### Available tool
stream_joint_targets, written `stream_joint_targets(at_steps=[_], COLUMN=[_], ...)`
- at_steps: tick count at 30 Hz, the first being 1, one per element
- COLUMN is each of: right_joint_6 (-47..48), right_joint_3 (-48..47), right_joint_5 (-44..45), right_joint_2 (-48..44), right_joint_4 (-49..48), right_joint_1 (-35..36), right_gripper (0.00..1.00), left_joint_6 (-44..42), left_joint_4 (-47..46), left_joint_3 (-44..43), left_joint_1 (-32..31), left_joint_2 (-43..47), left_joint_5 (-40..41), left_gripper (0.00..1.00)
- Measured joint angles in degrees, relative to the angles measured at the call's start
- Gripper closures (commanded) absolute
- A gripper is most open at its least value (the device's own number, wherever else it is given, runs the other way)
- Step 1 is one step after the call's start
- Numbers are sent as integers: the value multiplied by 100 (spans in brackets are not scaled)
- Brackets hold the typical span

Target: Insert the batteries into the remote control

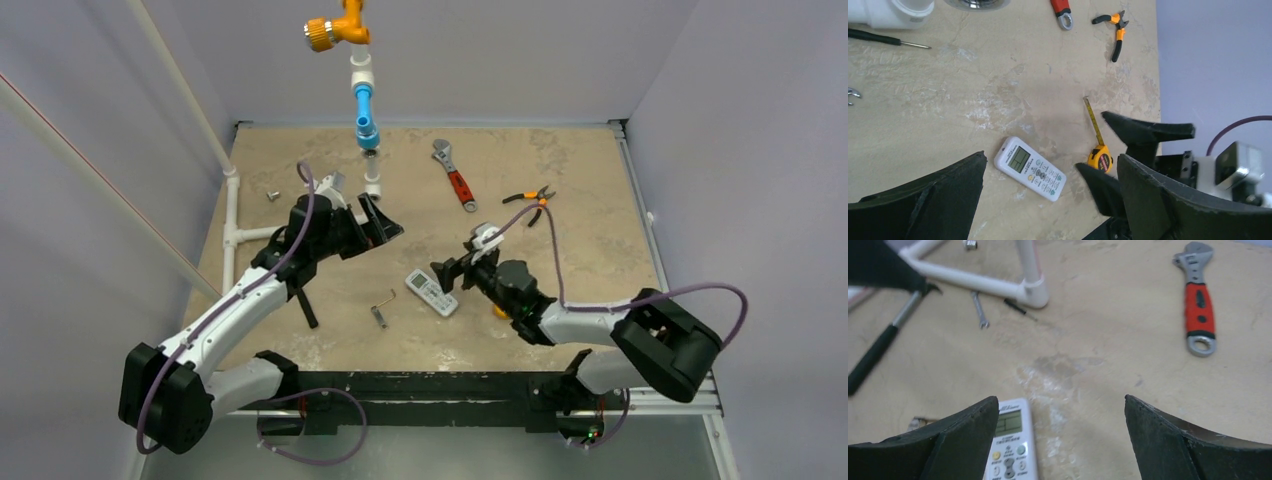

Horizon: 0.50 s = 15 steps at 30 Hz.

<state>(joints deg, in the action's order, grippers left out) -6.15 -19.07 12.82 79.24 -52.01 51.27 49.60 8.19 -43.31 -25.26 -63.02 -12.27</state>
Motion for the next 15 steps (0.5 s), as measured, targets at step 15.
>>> stream_joint_targets(at_steps=[15], right_joint_6=[-2944], right_joint_3=[780], right_joint_5=[-1357], right_joint_2=[-1755], right_joint_4=[682], right_joint_1=[-3696], right_gripper=[8], left_joint_6=[-575], left_joint_4=[828], left_joint_3=[-164], left_joint_1=[133], left_joint_2=[564], left_joint_5=[940], left_gripper=[0])
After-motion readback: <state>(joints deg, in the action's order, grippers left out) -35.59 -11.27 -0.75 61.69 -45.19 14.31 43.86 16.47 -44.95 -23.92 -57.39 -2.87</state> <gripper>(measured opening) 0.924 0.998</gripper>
